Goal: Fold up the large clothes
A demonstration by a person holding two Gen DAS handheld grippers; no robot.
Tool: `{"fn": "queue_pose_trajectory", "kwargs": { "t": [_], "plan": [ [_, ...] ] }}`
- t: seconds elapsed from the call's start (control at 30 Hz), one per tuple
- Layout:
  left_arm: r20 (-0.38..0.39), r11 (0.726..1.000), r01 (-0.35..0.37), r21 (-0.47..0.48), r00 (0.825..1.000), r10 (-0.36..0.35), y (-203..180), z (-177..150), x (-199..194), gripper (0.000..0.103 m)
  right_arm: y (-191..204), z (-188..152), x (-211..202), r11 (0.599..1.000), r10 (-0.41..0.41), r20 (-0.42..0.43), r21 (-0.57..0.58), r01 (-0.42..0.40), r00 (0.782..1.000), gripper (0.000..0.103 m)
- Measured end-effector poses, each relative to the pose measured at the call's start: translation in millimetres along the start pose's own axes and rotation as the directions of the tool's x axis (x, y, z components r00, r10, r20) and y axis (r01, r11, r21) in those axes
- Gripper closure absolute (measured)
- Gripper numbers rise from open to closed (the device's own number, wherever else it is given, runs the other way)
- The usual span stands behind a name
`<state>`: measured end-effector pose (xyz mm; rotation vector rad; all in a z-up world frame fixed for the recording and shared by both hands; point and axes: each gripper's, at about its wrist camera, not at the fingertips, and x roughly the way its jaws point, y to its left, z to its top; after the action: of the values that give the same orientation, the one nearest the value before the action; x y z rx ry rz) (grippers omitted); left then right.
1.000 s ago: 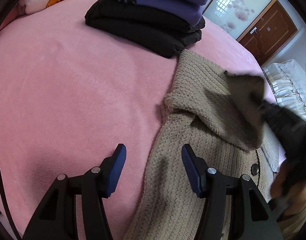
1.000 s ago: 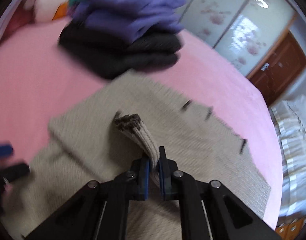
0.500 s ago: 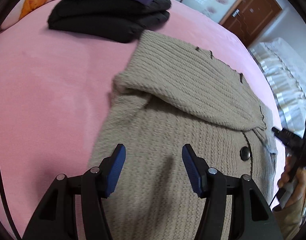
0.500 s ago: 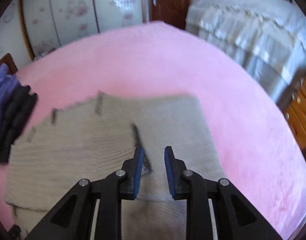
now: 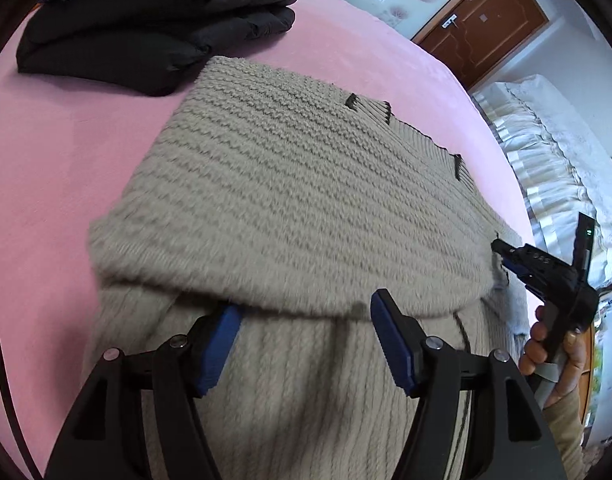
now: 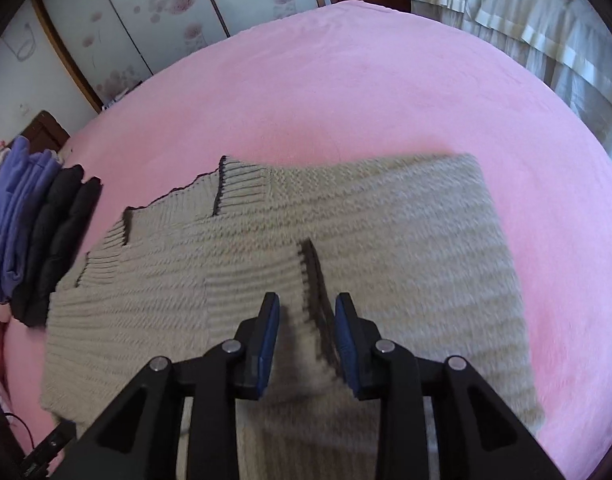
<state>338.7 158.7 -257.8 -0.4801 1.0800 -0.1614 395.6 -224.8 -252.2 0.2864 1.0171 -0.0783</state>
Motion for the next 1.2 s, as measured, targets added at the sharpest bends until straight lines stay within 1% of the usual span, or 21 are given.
{"fn": "queue_pose_trajectory", "kwargs": {
  "t": [0.07, 0.13, 0.17, 0.2, 0.23, 0.27, 0.33, 0.43, 0.47, 0.53, 0.6, 0.67, 0.7, 0.73, 0.8, 0.83, 0.93, 1.03, 1.1, 1.13, 1.2],
  "plan": [
    [0.005, 1.0, 0.0, -0.012, 1.0, 0.0, -1, 3, 5, 0.037, 3, 6, 15, 0.999, -0.032, -0.02, -0.027, 0.031, 0.999, 0.074],
    [0.014, 1.0, 0.003, -0.022, 1.0, -0.002, -1, 6, 8, 0.035, 7, 7, 20, 0.997, -0.043, -0.015, -0.058, 0.042, 0.999, 0.074],
    [0.019, 1.0, 0.005, -0.026, 1.0, -0.004, -1, 6, 8, 0.034, 11, 6, 20, 0.995, -0.048, -0.007, -0.087, 0.047, 0.999, 0.078],
    [0.028, 0.999, 0.008, -0.033, 1.0, -0.007, -2, 7, 9, 0.034, 17, 5, 19, 0.991, -0.044, 0.006, -0.124, 0.044, 0.999, 0.094],
    [0.037, 0.999, 0.01, -0.043, 0.999, -0.008, -2, 8, 10, 0.034, 21, 5, 16, 0.988, -0.032, 0.018, -0.148, 0.035, 0.999, 0.095],
    [0.044, 0.999, 0.012, -0.05, 0.999, -0.01, -1, 9, 11, 0.034, 25, 6, 11, 0.985, -0.039, 0.044, -0.165, 0.046, 0.998, 0.095],
    [0.073, 0.996, 0.028, -0.083, 0.997, -0.022, -1, 11, 9, 0.034, 29, 11, -2, 0.984, -0.018, 0.101, -0.173, 0.035, 0.995, 0.096],
    [0.114, 0.991, 0.052, -0.122, 0.993, -0.038, 1, 14, 10, 0.034, 29, 24, -26, 0.987, 0.02, 0.206, -0.16, 0.013, 0.978, 0.096],
    [0.126, 0.99, 0.052, -0.129, 0.991, -0.036, 1, 16, 11, 0.034, 30, 29, -33, 0.987, 0.014, 0.244, -0.157, 0.025, 0.97, 0.096],
    [0.123, 0.992, 0.021, -0.126, 0.992, -0.005, -2, 19, 18, 0.034, 29, 38, -33, 0.989, -0.014, 0.276, -0.137, 0.053, 0.961, 0.096],
    [0.117, 0.995, -0.021, -0.099, 0.993, 0.033, -8, 19, 23, 0.034, 27, 44, -15, 0.989, -0.054, 0.233, -0.121, 0.084, 0.971, 0.095],
    [0.114, 0.997, -0.048, -0.066, 0.992, 0.055, -13, 20, 24, 0.033, 24, 43, 13, 0.986, -0.095, 0.132, -0.123, 0.112, 0.987, 0.093],
    [0.108, 0.997, -0.064, -0.042, 0.992, 0.068, -17, 19, 24, 0.033, 22, 40, 21, 0.984, -0.115, 0.094, -0.124, 0.126, 0.989, 0.089],
    [0.101, 0.997, -0.074, -0.023, 0.992, 0.076, -20, 19, 24, 0.033, 20, 36, 25, 0.983, -0.128, 0.08, -0.119, 0.137, 0.989, 0.085],
    [0.079, 0.994, -0.108, 0.012, 0.991, 0.107, -25, 19, 22, 0.033, 15, 28, 14, 0.987, -0.117, 0.106, -0.102, 0.128, 0.987, 0.076],
    [0.072, 0.992, -0.123, 0.027, 0.99, 0.121, -30, 18, 22, 0.033, 13, 23, 6, 0.989, -0.107, 0.119, -0.091, 0.119, 0.987, 0.073],
    [0.07, 0.981, -0.176, 0.081, 0.983, 0.171, -42, 11, 13, 0.033, 13, 4, -17, 0.992, -0.075, 0.155, -0.093, 0.09, 0.985, 0.073],
    [0.076, 0.972, -0.2, 0.126, 0.978, 0.192, -48, 3, 8, 0.033, 25, -17, -21, 0.989, -0.028, 0.108, -0.144, 0.044, 0.994, 0.073],
    [0.074, 0.952, -0.259, 0.163, 0.965, 0.25, -49, -3, 17, 0.033, 37, -34, -18, 0.981, -0.002, 0.065, -0.192, 0.014, 0.998, 0.073],
    [0.069, 0.943, -0.28, 0.179, 0.96, 0.272, -47, -5, 23, 0.032, 43, -43, -15, 0.976, -0.015, 0.057, -0.218, 0.027, 0.998, 0.073],
    [0.064, 0.934, -0.29, 0.21, 0.957, 0.283, -44, -9, 27, 0.032, 47, -56, -4, 0.96, -0.099, 0.048, -0.258, 0.108, 0.994, 0.073]
  ]
}}
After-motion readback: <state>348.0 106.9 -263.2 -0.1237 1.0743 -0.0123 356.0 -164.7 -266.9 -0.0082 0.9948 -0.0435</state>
